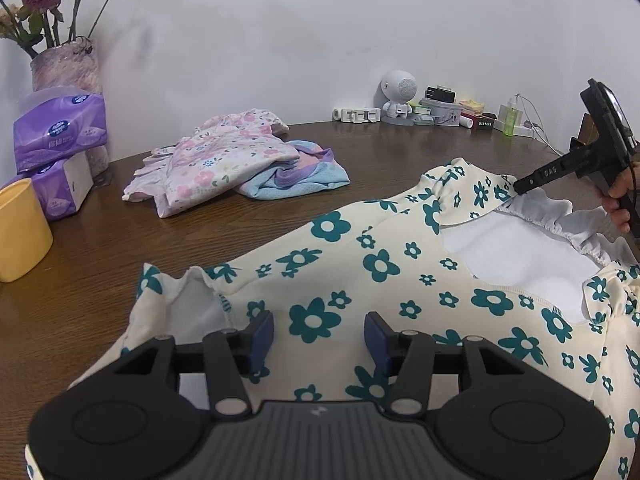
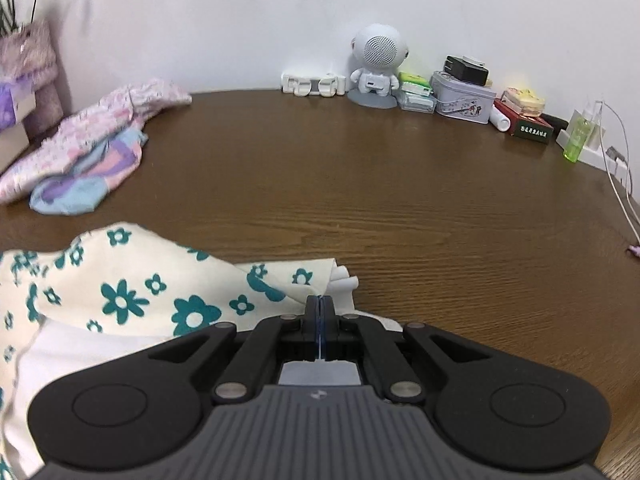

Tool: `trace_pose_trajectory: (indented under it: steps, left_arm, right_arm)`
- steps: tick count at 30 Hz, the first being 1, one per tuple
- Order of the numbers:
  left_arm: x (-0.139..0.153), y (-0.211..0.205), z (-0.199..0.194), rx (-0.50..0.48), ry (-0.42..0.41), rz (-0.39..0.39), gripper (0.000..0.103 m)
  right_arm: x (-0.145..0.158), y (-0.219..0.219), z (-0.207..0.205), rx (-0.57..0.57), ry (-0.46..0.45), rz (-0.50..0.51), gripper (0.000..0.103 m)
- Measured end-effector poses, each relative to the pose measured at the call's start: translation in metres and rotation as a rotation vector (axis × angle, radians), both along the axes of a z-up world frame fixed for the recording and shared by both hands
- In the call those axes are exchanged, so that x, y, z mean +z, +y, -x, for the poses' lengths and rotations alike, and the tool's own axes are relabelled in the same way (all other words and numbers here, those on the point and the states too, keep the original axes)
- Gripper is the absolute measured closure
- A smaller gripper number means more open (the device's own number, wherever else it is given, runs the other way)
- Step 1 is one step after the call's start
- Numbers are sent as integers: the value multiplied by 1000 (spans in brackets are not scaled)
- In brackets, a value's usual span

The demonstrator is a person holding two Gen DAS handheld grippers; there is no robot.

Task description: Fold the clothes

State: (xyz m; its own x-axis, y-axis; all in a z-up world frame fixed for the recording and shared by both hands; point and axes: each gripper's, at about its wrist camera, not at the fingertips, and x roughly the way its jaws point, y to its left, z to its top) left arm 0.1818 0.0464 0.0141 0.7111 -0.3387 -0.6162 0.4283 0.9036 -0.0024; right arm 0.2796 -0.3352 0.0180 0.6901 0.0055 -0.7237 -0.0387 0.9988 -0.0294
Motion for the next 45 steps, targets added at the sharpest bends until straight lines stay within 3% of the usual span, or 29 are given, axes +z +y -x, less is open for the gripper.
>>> trace_pose_trajectory:
  steps: [7,11,17,21,25,27,32,37,40,43,45]
  left_arm:
    - [6,5,0,17,31,48,53]
    - [27,21,8,16,22,157,53]
    - [47,51,27,58,-53,136,53]
    - [41,69,21,112,-27,136,59]
    - [30,77,13,142,2,139,75]
    - [25,79,10,151,17,137,77]
    - [12,84,2,174,54,133,80]
    - [6,89,-1,207,67,140,86]
    - [12,92,0,234,81,168,85]
    - [33,98,21,270,20,195,73]
    - [48,104,37,305,-34,189,68]
  right_arm:
    - [15,-8,11,-33,-37,-63,99]
    - [38,7,26,2,-76,-59,96]
    - [58,62,32,123,-109,-52,87]
    - [49,107,15,186,-102,-49,87]
    - [31,136,-7,197,-79,-27,87]
    - [22,147,-17,198,-66,-18,88]
    - [3,130,-29,167,-23,-51,96]
    - [-4,122,-32,182,-38,-46,97]
    - [0,119,-33,178,-32,-69,97]
    - [21,109,-20,177,-48,-162,94]
    - [42,101,2,196,-102,-195,83]
